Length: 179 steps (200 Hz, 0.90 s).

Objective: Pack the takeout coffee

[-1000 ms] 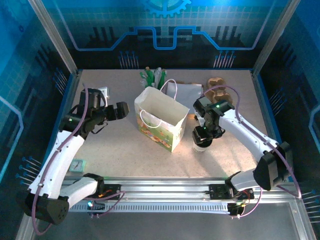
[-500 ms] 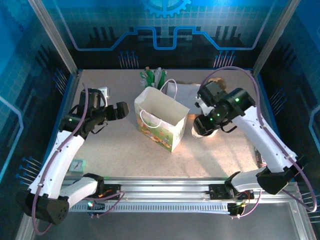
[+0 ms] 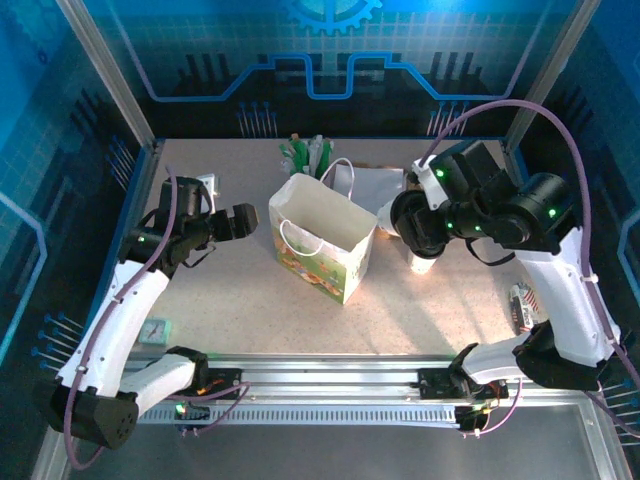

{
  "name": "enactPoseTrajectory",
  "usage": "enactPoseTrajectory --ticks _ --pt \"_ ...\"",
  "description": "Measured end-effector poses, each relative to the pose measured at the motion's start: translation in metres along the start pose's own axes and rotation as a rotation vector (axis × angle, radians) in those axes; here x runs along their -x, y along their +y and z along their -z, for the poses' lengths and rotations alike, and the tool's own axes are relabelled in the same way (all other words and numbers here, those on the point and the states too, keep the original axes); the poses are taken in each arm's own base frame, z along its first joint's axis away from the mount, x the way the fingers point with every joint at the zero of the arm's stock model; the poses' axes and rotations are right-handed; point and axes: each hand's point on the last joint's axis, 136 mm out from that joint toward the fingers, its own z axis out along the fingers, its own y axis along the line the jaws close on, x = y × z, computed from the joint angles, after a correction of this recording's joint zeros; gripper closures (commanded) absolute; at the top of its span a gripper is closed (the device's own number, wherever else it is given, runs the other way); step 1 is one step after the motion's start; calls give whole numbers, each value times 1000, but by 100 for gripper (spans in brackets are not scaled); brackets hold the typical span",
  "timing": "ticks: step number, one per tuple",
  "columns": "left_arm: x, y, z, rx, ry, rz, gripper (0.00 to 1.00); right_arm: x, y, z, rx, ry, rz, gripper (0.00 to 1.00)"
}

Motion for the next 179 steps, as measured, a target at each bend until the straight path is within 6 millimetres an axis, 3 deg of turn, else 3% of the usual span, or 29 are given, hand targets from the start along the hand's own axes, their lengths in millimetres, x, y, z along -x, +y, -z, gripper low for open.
enactPoseTrajectory --ticks 87,179 --pt "0 3 -1 12 -2 4 2 33 53 -18 83 -3 117 42" --pt "-3 6 -5 20 12 5 2 34 76 -87 47 172 180 43"
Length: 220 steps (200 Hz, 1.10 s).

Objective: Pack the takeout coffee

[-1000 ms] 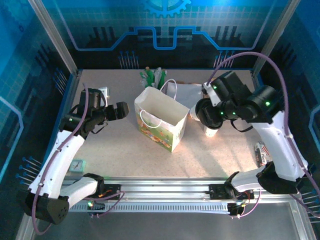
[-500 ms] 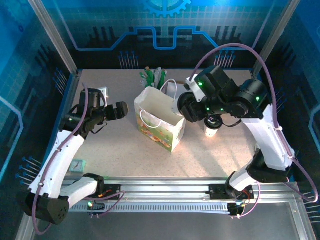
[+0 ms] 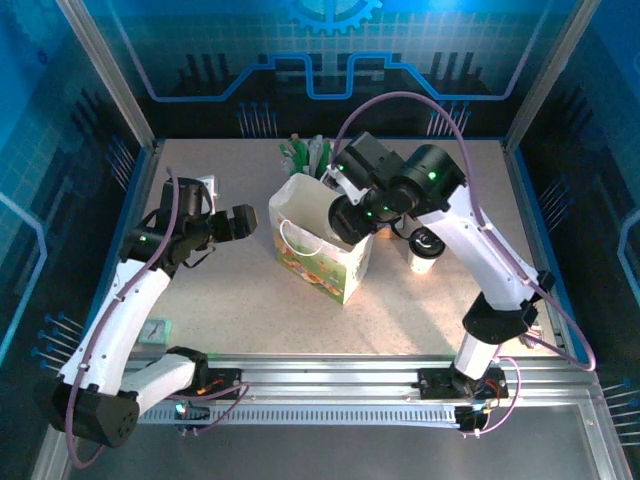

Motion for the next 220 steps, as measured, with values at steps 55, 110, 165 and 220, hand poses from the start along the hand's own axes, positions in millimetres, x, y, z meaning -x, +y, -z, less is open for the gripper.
enactPoseTrajectory --ticks 55,110,165,220 --pt "0 0 0 0 0 0 2 5 2 -36 -19 87 15 43" --pt "-2 1 -1 2 5 0 2 8 -3 -71 -35 171 9 44" --pt "-2 1 -1 2 5 0 2 6 -9 -88 -27 218 -4 44" --pt "-2 1 -1 2 5 0 2 -4 -5 -103 -13 282 8 45"
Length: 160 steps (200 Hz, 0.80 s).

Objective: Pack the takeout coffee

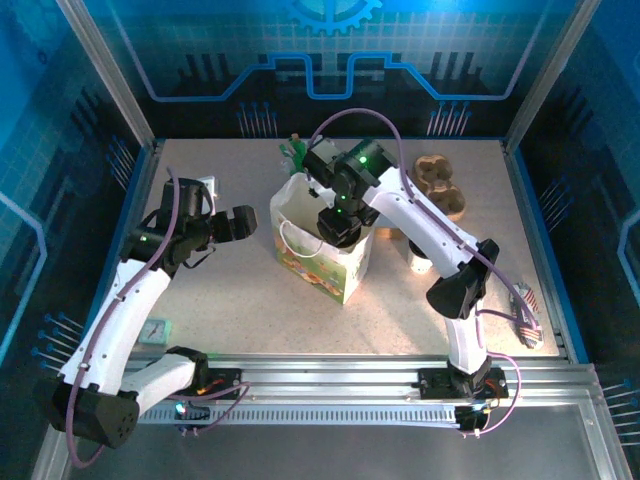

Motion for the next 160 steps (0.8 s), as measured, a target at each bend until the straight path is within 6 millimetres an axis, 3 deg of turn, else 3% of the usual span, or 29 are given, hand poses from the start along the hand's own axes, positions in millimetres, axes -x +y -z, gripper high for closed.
enactPoseTrajectory --ticks 160 --pt "-1 1 -1 2 4 0 2 -13 3 -47 -19 161 35 44"
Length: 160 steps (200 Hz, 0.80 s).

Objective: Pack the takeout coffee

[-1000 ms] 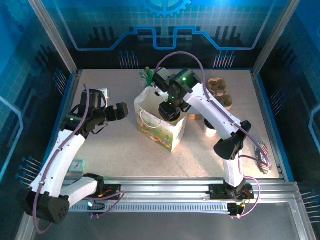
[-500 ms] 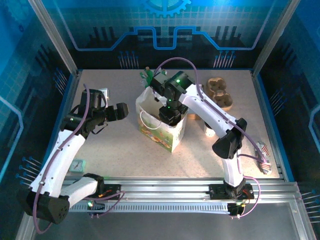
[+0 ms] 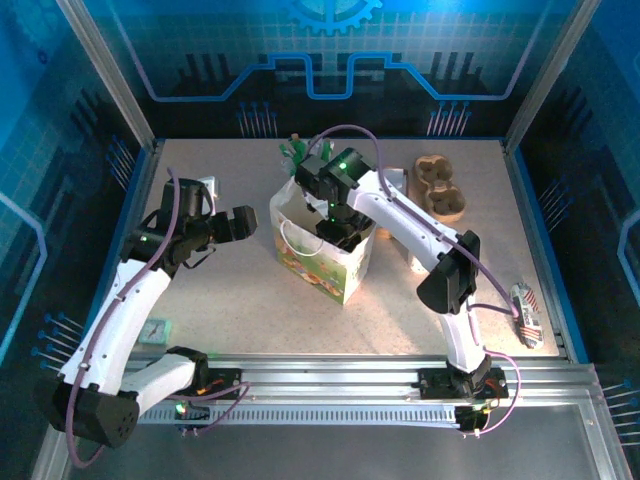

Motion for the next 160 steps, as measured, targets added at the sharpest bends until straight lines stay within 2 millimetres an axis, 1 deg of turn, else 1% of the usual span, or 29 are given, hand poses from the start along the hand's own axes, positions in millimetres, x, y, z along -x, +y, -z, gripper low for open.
enactPoseTrajectory --ticks 24,53,87,160 --pt "-1 1 -1 2 3 0 2 -5 1 -8 -4 34 8 45" --pt "-1 1 -1 2 3 0 2 -5 1 -9 -4 33 10 45" --pt "-1 1 -1 3 3 -1 2 -6 2 -16 -4 28 7 45" --pt "-1 1 -1 6 2 -4 2 -15 2 -21 16 -34 -31 45"
